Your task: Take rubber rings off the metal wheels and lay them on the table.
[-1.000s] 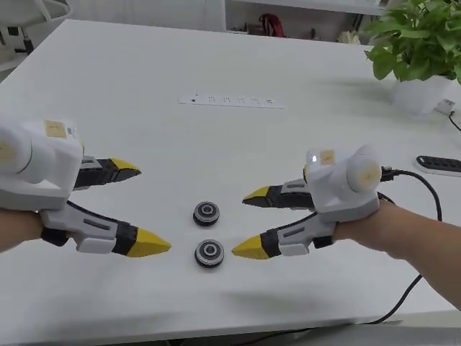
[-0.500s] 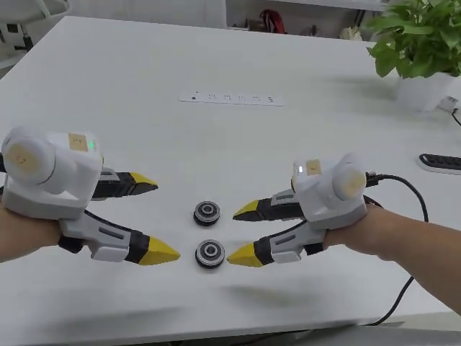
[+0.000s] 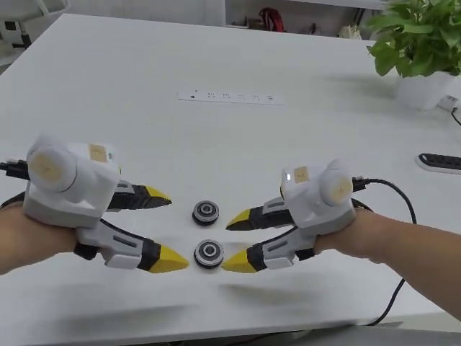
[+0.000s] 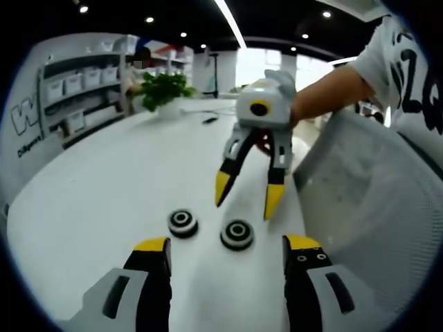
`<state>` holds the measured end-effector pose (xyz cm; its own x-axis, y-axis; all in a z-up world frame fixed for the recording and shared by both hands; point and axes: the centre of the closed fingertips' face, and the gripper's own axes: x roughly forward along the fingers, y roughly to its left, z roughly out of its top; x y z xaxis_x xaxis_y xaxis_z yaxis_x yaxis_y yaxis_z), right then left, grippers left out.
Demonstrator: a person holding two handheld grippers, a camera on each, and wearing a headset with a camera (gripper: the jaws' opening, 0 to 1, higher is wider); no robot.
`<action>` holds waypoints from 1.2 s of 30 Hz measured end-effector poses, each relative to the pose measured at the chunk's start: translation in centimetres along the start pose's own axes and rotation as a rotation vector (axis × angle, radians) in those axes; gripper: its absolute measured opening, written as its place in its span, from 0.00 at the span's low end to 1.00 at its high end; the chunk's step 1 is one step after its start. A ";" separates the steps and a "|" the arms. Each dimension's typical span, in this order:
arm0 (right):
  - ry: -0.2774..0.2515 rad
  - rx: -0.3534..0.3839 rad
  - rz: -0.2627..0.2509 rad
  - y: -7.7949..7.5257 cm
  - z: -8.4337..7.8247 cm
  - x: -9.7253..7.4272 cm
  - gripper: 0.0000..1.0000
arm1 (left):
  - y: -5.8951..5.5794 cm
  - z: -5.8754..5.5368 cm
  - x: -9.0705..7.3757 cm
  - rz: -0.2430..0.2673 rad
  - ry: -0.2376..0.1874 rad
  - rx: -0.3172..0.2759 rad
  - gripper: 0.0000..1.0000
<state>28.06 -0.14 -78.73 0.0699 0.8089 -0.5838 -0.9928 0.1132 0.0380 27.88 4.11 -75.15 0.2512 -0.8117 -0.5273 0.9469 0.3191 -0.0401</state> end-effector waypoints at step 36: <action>0.017 0.028 0.024 0.2 -1.0 0.8 0.36 | -1.8 -0.6 3.6 -0.099 0.050 0.011 0.41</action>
<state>27.78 -0.08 -80.01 0.0437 0.8018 -0.5960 -0.9911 0.1100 0.0752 26.95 0.88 -77.50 0.1467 -0.8134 -0.5630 0.9687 0.2334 -0.0846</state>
